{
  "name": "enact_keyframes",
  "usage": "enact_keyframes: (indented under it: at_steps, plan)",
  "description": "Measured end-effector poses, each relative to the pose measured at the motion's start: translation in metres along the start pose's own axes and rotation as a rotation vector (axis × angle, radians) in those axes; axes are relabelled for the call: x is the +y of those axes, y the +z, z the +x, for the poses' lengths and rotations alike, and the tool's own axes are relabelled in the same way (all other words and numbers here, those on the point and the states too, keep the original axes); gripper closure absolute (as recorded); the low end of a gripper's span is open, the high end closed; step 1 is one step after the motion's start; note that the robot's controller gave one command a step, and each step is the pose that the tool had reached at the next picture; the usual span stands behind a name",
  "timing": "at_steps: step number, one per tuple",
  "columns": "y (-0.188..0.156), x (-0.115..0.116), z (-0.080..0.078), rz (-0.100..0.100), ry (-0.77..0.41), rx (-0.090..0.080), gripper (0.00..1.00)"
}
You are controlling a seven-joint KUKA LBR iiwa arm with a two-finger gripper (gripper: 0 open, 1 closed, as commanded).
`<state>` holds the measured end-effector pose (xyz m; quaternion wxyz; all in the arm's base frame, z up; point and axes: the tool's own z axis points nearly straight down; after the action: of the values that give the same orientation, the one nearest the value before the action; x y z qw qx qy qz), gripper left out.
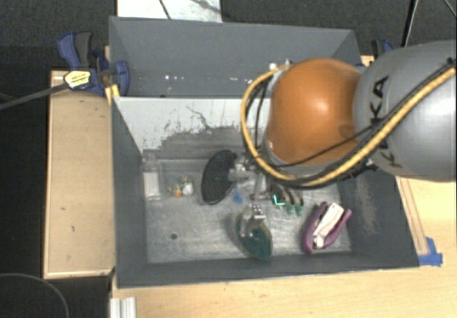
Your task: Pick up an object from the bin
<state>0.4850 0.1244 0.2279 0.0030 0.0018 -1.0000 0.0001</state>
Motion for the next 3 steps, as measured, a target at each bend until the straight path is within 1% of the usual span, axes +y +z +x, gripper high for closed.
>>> enact_keyframes:
  at_steps: [1, 2, 3]
  plan:
    - [0.107, -0.020, -0.049, 0.001, 0.079, -0.005, 0.00]
    - [0.111, -0.039, -0.057, -0.004, 0.462, -0.008, 0.00]
    - [0.104, -0.032, -0.084, -0.003, 0.579, -0.005, 0.00]
